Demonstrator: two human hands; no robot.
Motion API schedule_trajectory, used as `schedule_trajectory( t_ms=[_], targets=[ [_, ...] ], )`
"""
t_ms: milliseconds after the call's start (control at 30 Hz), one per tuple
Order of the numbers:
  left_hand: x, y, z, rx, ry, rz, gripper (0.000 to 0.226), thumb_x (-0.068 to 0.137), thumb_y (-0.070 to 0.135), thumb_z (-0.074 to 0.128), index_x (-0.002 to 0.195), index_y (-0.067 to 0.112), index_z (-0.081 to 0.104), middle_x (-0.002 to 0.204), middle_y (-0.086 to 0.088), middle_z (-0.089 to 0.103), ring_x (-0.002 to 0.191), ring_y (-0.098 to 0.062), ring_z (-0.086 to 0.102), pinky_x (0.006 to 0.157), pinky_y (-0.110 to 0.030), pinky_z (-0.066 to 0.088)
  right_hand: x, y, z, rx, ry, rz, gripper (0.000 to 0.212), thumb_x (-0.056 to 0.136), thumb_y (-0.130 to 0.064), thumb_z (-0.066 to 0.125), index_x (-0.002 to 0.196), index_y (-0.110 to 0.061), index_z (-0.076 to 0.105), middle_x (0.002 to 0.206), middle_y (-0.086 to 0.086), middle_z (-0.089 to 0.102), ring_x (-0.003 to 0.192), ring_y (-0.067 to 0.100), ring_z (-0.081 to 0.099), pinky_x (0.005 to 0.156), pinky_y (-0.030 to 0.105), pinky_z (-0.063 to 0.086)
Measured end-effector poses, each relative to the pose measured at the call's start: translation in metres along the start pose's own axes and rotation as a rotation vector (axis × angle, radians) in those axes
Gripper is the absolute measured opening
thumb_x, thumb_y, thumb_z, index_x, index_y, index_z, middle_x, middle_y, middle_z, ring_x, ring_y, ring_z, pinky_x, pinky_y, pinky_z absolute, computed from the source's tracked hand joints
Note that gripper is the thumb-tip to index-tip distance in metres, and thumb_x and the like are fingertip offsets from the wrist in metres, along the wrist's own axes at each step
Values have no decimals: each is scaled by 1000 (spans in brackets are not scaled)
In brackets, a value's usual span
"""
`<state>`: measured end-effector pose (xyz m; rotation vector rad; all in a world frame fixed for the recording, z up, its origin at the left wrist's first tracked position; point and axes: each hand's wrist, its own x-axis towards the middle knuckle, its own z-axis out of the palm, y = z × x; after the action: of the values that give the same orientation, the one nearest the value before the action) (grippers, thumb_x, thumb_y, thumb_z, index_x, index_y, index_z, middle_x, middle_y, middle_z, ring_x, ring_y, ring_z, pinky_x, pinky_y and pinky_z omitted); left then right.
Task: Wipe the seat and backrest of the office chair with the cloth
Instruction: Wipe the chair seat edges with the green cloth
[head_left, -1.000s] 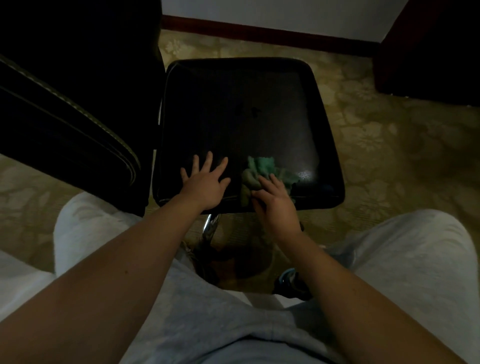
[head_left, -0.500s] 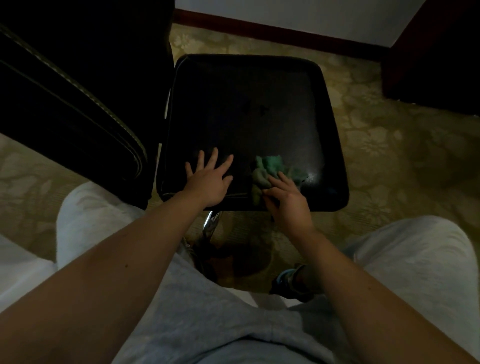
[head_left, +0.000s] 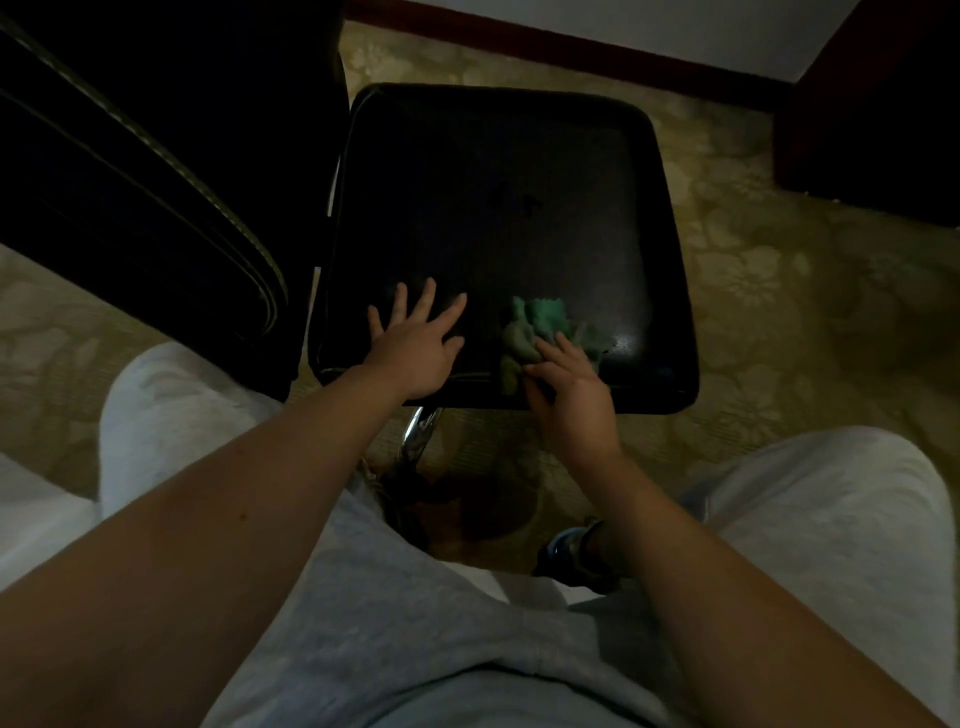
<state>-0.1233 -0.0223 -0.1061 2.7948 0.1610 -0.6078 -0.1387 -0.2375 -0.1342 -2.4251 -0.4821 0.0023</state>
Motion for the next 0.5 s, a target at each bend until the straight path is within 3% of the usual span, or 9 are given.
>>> schedule_trajectory(
  t_ms=[233,367,500],
  targets=[
    [1,-2,-4,2,-13,5,59,108,45,31,158,43,1,168,-1,-14,153,-34,-17,120,-62,-7,6,-19,10,-20,-86,-122,14,85,-4,73,99,-5,76,130,13,64,131,36,51,108,48,41],
    [0,-3,-6,-21,-23,9,59,107,47,31,158,43,2,168,-1,-15,153,-32,-19,120,-60,-9,5,6,-7,-27,-20,-60,17,87,-8,72,103,-5,76,130,12,65,132,32,52,108,44,43],
    [0,-2,-5,-21,-30,7,59,108,46,31,158,43,1,168,-1,-16,152,-33,-20,119,-61,-10,2,3,-2,-26,22,-12,17,87,-7,72,103,-4,75,132,14,63,134,35,49,111,51,40]
  ],
)
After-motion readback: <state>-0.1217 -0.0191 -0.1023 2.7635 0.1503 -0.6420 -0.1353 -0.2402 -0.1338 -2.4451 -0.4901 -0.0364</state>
